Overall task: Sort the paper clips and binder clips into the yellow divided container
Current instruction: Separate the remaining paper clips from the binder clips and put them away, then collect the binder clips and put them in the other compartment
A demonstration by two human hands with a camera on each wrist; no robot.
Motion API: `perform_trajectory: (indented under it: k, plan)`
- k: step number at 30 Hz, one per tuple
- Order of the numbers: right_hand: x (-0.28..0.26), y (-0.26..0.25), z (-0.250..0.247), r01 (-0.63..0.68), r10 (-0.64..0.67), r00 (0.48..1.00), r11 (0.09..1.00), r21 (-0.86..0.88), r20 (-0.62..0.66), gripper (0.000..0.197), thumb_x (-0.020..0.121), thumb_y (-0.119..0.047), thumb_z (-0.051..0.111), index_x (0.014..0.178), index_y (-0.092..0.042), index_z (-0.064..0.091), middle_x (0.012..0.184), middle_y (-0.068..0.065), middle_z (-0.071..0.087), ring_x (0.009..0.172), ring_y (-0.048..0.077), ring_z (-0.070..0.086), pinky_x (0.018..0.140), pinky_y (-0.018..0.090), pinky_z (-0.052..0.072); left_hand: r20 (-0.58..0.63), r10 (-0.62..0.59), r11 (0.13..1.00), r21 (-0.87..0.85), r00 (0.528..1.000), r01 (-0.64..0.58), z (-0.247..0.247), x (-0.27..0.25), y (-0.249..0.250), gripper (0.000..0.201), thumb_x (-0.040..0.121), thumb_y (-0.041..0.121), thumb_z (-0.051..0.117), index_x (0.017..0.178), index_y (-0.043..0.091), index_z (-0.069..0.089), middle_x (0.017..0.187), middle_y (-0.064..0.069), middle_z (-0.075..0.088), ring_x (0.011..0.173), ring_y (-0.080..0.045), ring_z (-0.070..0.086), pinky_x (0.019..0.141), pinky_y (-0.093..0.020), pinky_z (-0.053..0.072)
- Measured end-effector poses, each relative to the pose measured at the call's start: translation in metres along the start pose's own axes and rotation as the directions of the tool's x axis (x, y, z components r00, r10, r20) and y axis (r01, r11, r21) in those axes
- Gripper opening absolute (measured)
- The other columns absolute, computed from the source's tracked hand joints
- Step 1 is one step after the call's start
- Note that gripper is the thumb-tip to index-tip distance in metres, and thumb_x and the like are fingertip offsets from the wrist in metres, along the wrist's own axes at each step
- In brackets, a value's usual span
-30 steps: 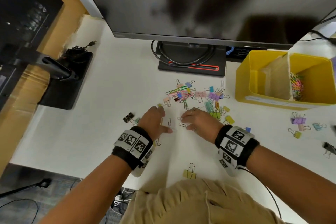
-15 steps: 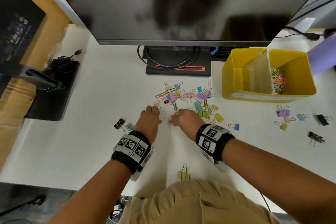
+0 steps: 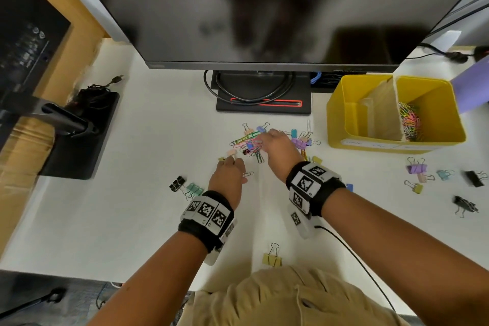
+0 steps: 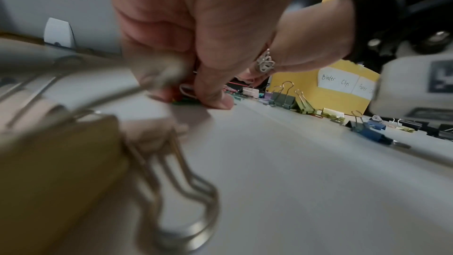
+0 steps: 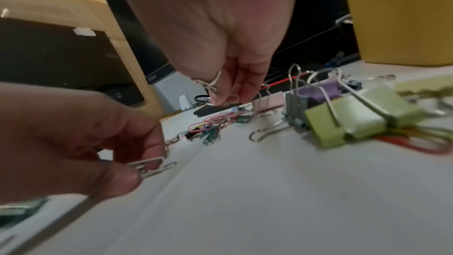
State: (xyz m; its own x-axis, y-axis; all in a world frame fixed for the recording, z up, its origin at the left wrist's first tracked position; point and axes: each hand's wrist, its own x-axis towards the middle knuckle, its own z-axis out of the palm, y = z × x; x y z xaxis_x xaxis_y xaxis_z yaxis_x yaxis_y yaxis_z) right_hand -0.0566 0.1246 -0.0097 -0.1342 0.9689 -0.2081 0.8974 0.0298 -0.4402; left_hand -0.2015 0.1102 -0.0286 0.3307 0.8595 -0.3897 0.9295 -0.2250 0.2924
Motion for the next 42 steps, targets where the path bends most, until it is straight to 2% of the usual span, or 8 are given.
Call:
perform_trajectory:
  k: [14,19,24,28,30,34,36,42]
  plan:
    - [-0.011,0.015,0.011,0.117,-0.086,0.987,0.964,-0.239,0.136,0.03,0.084,0.009,0.047,0.112,-0.002,0.051,0.117,0.018,0.054,0.109,0.031,0.049,0.092,0.034,0.041,-0.127,-0.103,0.94,-0.337,0.986,0.055,-0.013,0.003,-0.019,0.011,0.09,0.008,0.052,0.094,0.005,0.062,0.096,-0.011,0.068,0.088,-0.024,0.061,0.077,-0.024,0.04]
    - [-0.023,0.029,0.01,-0.037,0.022,0.997,0.977,0.21,0.072,0.019,0.087,0.007,0.048,0.103,0.003,0.058,0.105,0.021,0.062,0.101,0.033,0.058,0.085,0.034,0.045,0.17,-0.049,0.3,-0.937,0.984,0.177,-0.035,-0.002,-0.027,0.019,0.096,0.01,0.043,0.088,0.019,0.058,0.078,0.002,0.053,0.067,-0.006,0.054,0.064,-0.013,0.051]
    - [-0.036,0.045,-0.015,-0.276,0.131,0.961,0.526,0.804,0.244,0.026,0.092,0.0,0.045,0.116,-0.006,0.054,0.083,-0.002,0.054,0.081,0.011,0.055,0.077,0.019,0.049,0.25,0.065,-0.114,-0.96,0.966,0.256,-0.042,-0.001,-0.026,0.026,0.099,0.008,0.03,0.095,0.012,0.056,0.083,0.0,0.049,0.071,-0.006,0.061,0.066,-0.013,0.055]
    - [-0.035,0.036,-0.028,-0.359,0.06,0.933,0.059,0.931,0.356,0.02,0.094,-0.004,0.041,0.097,-0.011,0.06,0.083,0.004,0.055,0.085,0.018,0.059,0.078,0.02,0.055,0.171,0.038,0.009,-0.985,0.984,0.171,-0.039,-0.001,-0.017,0.027,0.099,0.011,0.032,0.096,0.016,0.058,0.085,0.001,0.051,0.065,-0.003,0.056,0.064,-0.012,0.052]
    - [-0.029,0.029,-0.026,-0.397,0.107,0.911,-0.045,0.917,0.399,0.016,0.093,-0.013,0.047,0.081,-0.013,0.059,0.077,0.005,0.053,0.076,0.018,0.057,0.07,0.024,0.054,0.127,-0.02,0.254,-0.959,0.992,0.128,-0.037,-0.001,-0.011,0.022,0.098,0.02,0.039,0.093,0.02,0.061,0.083,0.004,0.053,0.071,-0.009,0.05,0.063,-0.014,0.045]
    - [-0.017,0.024,-0.008,-0.383,0.284,0.924,0.661,0.646,0.257,0.03,0.084,-0.029,0.063,0.064,-0.016,0.043,0.061,-0.002,0.038,0.059,0.015,0.038,0.061,0.027,0.034,-0.079,0.008,0.968,-0.25,0.997,-0.028,-0.029,0.0,-0.004,0.028,0.082,0.037,0.063,0.104,0.019,0.062,0.092,-0.001,0.064,0.082,-0.016,0.055,0.069,-0.023,0.041]
    - [-0.016,0.016,0.001,-0.267,0.228,0.963,0.889,0.372,0.147,0.024,0.081,-0.026,0.067,0.079,-0.011,0.048,0.069,-0.001,0.043,0.069,0.018,0.041,0.064,0.029,0.032,-0.014,0.048,0.998,-0.043,0.999,-0.049,-0.025,-0.002,0.001,0.036,0.081,0.041,0.063,0.112,0.023,0.06,0.113,0.0,0.064,0.103,-0.02,0.057,0.083,-0.029,0.042]
    - [-0.01,0.004,0.013,-0.128,0.115,0.984,0.987,0.095,0.137,0.028,0.087,-0.015,0.058,0.109,0.0,0.052,0.112,0.022,0.055,0.104,0.036,0.054,0.087,0.038,0.044,0.065,0.111,0.991,0.07,0.992,-0.115,-0.016,-0.001,0.007,0.02,0.088,0.028,0.057,0.1,0.013,0.061,0.111,-0.004,0.064,0.103,-0.022,0.057,0.074,-0.026,0.037]
